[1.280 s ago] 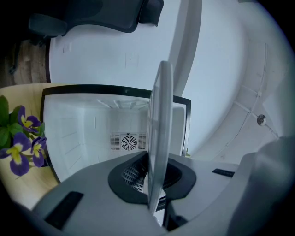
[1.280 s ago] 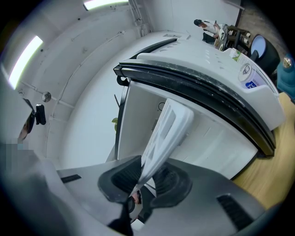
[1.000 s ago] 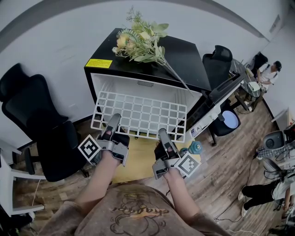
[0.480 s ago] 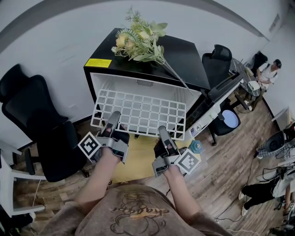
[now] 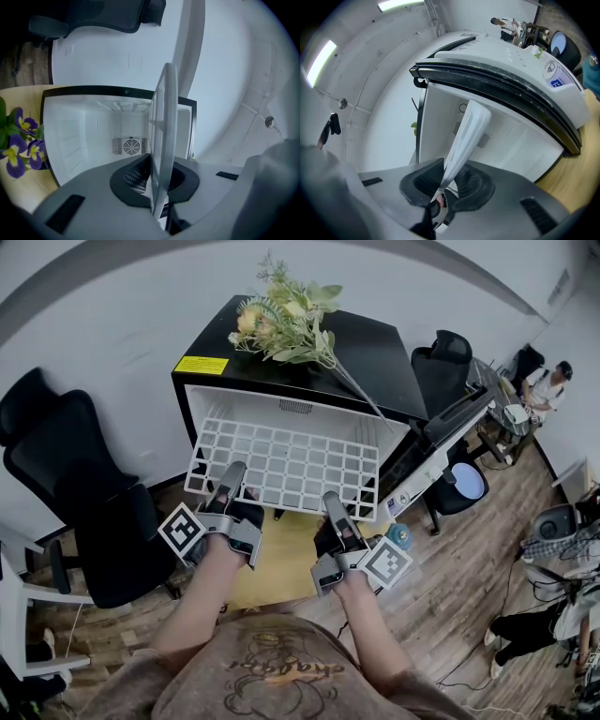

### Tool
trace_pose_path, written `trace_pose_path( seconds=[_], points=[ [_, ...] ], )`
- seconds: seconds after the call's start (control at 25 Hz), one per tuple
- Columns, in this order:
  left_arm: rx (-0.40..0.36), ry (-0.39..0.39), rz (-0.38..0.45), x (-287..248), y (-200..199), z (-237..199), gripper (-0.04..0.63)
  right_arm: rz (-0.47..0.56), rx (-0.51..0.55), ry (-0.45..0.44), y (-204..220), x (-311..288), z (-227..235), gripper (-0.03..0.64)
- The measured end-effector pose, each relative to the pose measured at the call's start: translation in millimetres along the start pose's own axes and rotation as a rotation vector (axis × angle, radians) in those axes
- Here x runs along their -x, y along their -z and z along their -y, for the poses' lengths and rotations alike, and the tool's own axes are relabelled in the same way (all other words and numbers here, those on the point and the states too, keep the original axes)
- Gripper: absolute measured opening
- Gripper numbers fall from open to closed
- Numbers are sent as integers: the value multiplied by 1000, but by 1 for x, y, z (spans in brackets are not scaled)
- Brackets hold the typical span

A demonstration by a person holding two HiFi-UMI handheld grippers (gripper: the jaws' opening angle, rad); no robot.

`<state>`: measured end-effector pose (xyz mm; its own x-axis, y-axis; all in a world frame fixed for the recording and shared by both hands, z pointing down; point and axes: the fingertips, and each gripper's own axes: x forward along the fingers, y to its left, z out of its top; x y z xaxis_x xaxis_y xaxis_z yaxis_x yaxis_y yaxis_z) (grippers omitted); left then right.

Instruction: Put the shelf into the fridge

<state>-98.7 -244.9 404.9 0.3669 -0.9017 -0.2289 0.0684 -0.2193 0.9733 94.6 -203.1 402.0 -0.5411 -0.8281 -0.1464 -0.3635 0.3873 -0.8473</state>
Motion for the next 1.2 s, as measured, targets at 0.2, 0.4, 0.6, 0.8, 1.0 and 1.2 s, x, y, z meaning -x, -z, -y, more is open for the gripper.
trace_pose_path(
  seconds=[0.2, 0.4, 0.6, 0.8, 1.0, 1.2],
  points=[
    [6, -8, 4, -1, 0, 2, 44, -3, -23, 16, -2, 0, 1, 64],
    [1, -26, 4, -6, -1, 2, 44, -7, -40, 55, -7, -3, 6, 63],
    [-12, -28, 1, -1, 1, 2, 44, 1, -39, 70, -4, 2, 8, 63],
    [-15, -35, 4, -10, -3, 3, 44, 11, -49, 83, -9, -5, 10, 63],
    [-14, -31, 6, -9, -2, 1, 44, 17, -59, 90, -7, -4, 14, 63],
    [-2, -54, 11, -30, -8, -5, 44, 19, -90, 111, -18, -21, 22, 61]
  ],
)
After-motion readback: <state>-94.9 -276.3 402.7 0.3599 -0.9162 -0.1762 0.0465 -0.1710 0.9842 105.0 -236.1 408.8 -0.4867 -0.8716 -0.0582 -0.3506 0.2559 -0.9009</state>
